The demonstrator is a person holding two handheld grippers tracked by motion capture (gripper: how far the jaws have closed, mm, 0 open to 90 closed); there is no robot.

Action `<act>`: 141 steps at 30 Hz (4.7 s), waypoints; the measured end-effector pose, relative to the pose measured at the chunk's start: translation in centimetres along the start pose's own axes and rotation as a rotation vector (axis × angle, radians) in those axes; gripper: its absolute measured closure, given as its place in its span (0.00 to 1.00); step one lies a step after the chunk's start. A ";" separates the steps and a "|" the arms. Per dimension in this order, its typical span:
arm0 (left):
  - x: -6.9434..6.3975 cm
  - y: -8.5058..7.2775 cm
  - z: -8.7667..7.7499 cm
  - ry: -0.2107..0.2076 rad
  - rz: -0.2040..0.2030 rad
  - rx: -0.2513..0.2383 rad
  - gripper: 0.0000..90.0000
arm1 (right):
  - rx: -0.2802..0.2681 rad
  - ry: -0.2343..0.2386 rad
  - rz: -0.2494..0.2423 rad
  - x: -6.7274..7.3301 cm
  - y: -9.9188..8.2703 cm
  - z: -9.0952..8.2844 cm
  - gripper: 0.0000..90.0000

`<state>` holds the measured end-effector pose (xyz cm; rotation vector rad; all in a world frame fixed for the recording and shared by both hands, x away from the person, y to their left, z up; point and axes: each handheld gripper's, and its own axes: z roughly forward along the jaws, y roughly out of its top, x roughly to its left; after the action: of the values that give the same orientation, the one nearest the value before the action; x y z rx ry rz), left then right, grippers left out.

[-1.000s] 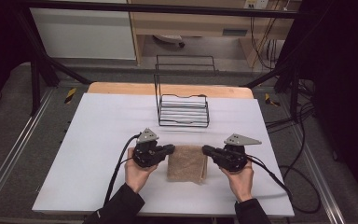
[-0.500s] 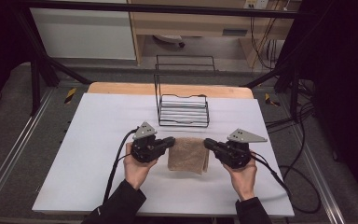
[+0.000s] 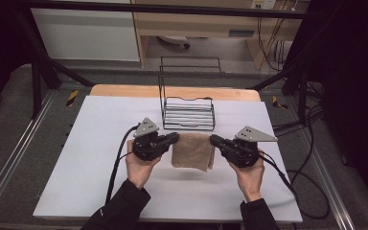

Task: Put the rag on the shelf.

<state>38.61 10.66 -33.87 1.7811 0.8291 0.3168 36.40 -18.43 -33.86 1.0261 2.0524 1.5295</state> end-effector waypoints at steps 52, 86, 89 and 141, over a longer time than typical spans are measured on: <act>1.9 8.2 -1.3 0.065 0.018 -0.257 0.95 | -0.215 -0.082 -0.063 -0.3 8.8 1.1 0.95; 2.8 13.4 -2.0 0.094 0.046 -0.364 0.95 | -0.301 -0.127 -0.109 -0.5 14.9 1.5 0.95; 3.0 13.8 -2.2 0.098 0.045 -0.371 0.95 | -0.310 -0.126 -0.113 -0.4 15.6 1.6 0.95; 6.4 20.4 0.8 0.157 0.007 -0.391 0.95 | -0.325 -0.171 -0.100 -4.4 21.7 5.3 0.95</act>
<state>51.41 11.08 -16.77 1.4065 0.8075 0.5880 49.92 -15.15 -15.89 0.8813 1.6466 1.5964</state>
